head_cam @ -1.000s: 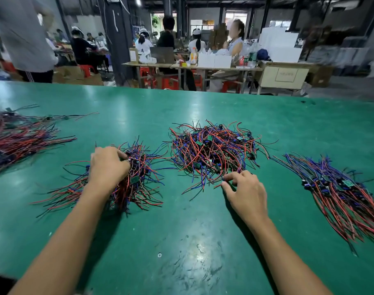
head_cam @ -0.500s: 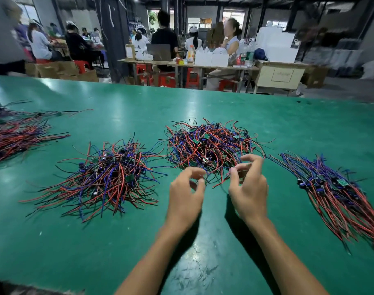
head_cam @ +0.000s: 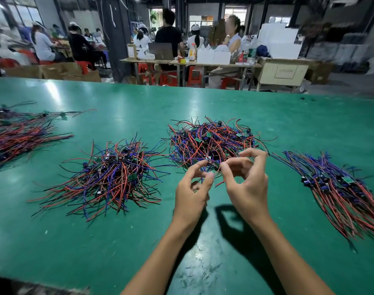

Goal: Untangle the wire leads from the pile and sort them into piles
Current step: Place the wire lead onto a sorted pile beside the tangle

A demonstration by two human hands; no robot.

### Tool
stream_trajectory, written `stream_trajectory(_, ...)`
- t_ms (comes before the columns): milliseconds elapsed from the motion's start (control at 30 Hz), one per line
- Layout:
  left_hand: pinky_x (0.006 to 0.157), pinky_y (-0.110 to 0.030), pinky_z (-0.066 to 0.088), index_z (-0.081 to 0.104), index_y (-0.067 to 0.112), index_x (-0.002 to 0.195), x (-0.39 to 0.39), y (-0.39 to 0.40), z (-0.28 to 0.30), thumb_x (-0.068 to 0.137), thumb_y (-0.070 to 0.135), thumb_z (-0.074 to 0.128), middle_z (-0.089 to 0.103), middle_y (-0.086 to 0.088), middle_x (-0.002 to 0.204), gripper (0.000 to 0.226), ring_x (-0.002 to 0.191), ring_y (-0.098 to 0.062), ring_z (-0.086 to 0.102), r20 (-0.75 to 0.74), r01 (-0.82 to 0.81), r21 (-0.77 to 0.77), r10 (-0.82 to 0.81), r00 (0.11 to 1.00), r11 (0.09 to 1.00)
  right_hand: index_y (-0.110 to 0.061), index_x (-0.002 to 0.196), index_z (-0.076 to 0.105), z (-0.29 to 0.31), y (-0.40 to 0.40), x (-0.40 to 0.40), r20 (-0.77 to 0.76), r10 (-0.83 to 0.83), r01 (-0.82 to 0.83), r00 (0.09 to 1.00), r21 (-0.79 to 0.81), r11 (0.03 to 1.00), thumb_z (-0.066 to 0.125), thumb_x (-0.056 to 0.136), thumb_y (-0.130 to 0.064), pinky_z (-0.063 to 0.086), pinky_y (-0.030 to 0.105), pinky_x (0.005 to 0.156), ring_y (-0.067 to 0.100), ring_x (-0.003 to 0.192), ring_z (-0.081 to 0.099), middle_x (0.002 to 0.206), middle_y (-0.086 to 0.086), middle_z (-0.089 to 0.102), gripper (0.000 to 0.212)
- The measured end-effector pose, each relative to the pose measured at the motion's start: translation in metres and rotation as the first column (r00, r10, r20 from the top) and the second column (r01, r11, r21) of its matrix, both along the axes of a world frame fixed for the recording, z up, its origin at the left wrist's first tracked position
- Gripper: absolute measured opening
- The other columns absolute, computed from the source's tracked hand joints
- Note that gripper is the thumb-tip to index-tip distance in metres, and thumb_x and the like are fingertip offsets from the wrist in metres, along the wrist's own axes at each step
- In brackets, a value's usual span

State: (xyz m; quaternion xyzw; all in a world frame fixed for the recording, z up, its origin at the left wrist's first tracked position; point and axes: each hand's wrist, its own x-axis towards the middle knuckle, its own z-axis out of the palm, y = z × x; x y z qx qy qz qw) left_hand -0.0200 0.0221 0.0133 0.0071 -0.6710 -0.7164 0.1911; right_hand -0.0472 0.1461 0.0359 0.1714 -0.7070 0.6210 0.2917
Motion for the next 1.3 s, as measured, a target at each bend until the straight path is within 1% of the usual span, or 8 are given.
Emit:
stream_trajectory(333, 0.046, -0.027, 0.037, 0.077, 0.021, 0.087, 0.000, -0.027, 0.018, 0.101, 0.029, 0.061, 0.069, -0.001, 0.068, 0.022, 0.047, -0.013, 0.046, -0.049, -0.272, -0.055, 0.270, 0.962, 0.961, -0.033, 0.107, 0.059, -0.014, 0.003, -0.009, 0.232, 0.129, -0.162, 0.964, 0.127, 0.979, 0.074, 0.091, -0.020, 0.053, 0.023, 0.074, 0.009, 0.082, 0.069, 0.091, -0.009, 0.073, 0.025)
stream_trajectory(467, 0.053, -0.028, 0.041, 0.076, 0.012, 0.070, -0.009, -0.097, 0.061, 0.097, 0.027, 0.064, 0.068, -0.002, 0.057, 0.033, 0.047, -0.010, 0.050, -0.154, -0.540, -0.411, 0.528, 0.835, 0.735, -0.025, 0.132, 0.060, -0.024, 0.007, -0.023, 0.004, -0.253, 0.186, 0.968, 0.665, 0.723, 0.064, 0.094, -0.018, 0.044, 0.039, 0.102, 0.017, 0.121, 0.051, 0.133, -0.003, 0.056, 0.039)
stream_trajectory(600, 0.063, -0.036, 0.049, 0.074, 0.000, 0.070, -0.013, -0.170, 0.095, 0.087, 0.016, 0.063, 0.063, -0.025, 0.061, 0.026, 0.058, -0.029, 0.060, -0.039, -0.465, -0.733, 0.651, 0.758, 0.497, -0.017, 0.151, 0.041, -0.029, 0.015, -0.039, 0.215, -0.485, 0.237, 0.847, 0.664, 0.709, 0.053, 0.101, -0.023, 0.034, 0.048, 0.110, 0.029, 0.138, 0.035, 0.155, 0.009, 0.036, 0.052)
stream_trajectory(767, 0.076, -0.041, 0.047, 0.068, 0.000, 0.083, -0.012, -0.178, 0.093, 0.083, 0.013, 0.068, 0.064, -0.028, 0.089, 0.013, 0.091, -0.043, 0.063, 0.171, -0.171, -0.912, 0.723, 0.669, 0.373, -0.012, 0.131, 0.063, -0.034, 0.024, -0.051, 0.264, -0.526, 0.217, 0.809, 0.698, 0.683, 0.061, 0.100, -0.031, 0.038, 0.042, 0.101, 0.035, 0.121, 0.049, 0.127, 0.016, 0.058, 0.037)
stream_trajectory(900, 0.074, -0.043, 0.050, 0.071, 0.008, 0.113, -0.010, -0.141, 0.078, 0.087, 0.015, 0.061, 0.071, -0.024, 0.093, 0.029, 0.089, -0.042, 0.066, -0.112, -0.347, -0.905, 0.651, 0.751, 0.245, -0.014, 0.099, 0.079, -0.032, 0.033, -0.052, 0.254, -0.512, 0.277, 0.821, 0.607, 0.745, 0.067, 0.096, -0.026, 0.047, 0.039, 0.088, 0.035, 0.102, 0.061, 0.102, 0.015, 0.067, 0.017)
stream_trajectory(1000, 0.066, -0.034, 0.048, 0.071, 0.030, 0.113, -0.006, -0.093, 0.060, 0.093, 0.022, 0.061, 0.071, 0.000, 0.073, 0.024, 0.067, -0.024, 0.066, -0.232, -0.374, -0.812, 0.341, 0.911, 0.449, -0.021, 0.093, 0.077, -0.027, 0.032, -0.046, 0.202, -0.543, 0.364, 0.815, 0.551, 0.751, 0.067, 0.095, -0.031, 0.046, 0.037, 0.082, 0.030, 0.100, 0.060, 0.098, 0.006, 0.068, 0.014)
stream_trajectory(1133, 0.051, -0.023, 0.043, 0.076, 0.021, 0.102, -0.014, -0.025, 0.026, 0.103, 0.023, 0.055, 0.069, 0.003, 0.064, 0.022, 0.049, -0.009, 0.055, 0.047, -0.001, -0.435, 0.024, 0.999, 0.901, -0.022, 0.079, 0.072, -0.016, 0.019, -0.029, -0.040, -0.508, 0.469, 0.861, 0.451, 0.760, 0.071, 0.088, -0.029, 0.043, 0.033, 0.075, 0.024, 0.089, 0.058, 0.086, -0.003, 0.061, 0.011)
stream_trajectory(1300, 0.047, -0.021, 0.035, 0.079, 0.019, 0.082, -0.027, 0.008, -0.003, 0.105, 0.034, 0.051, 0.059, 0.005, 0.048, 0.040, 0.043, -0.002, 0.044, 0.119, -0.056, -0.312, 0.098, 0.988, 0.948, -0.019, 0.071, 0.066, -0.016, 0.007, -0.005, -0.302, -0.335, 0.443, 0.892, 0.450, 0.775, 0.068, 0.080, -0.029, 0.047, 0.031, 0.061, 0.020, 0.071, 0.059, 0.077, -0.004, 0.059, 0.014)
